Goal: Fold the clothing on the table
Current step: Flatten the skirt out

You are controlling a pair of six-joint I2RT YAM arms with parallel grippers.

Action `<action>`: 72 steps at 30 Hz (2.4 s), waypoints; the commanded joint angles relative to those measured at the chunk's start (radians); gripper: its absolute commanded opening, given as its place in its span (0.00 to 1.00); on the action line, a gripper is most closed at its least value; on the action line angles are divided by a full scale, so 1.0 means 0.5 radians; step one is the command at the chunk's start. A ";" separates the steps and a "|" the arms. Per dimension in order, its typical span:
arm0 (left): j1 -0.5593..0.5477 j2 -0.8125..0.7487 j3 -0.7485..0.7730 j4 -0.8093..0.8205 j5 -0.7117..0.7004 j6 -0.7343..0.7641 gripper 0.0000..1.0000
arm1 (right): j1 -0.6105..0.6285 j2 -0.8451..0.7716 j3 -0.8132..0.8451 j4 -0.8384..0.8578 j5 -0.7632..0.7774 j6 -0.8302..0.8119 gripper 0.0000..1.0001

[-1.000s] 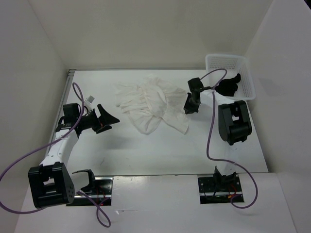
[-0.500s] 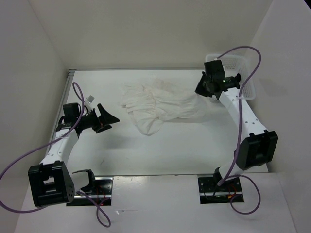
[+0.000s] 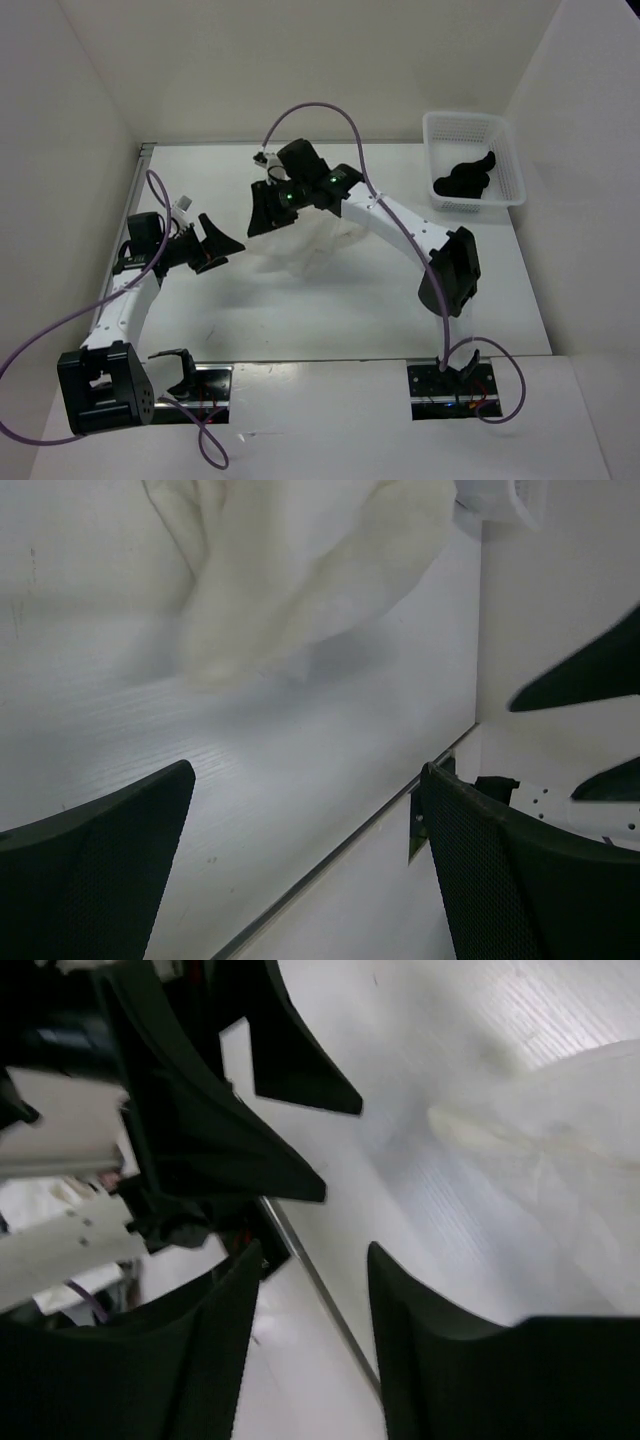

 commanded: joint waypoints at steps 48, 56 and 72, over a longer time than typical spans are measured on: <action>-0.356 0.268 0.266 0.293 -0.027 -0.107 1.00 | -0.389 -0.939 -0.222 0.034 0.472 0.073 0.00; -0.375 0.287 0.266 0.336 -0.027 -0.128 1.00 | -0.315 -1.250 -0.292 -0.061 0.769 0.076 0.14; -0.393 0.179 0.186 0.302 -0.003 -0.147 1.00 | -0.391 -0.980 -0.455 -0.300 1.119 0.116 0.59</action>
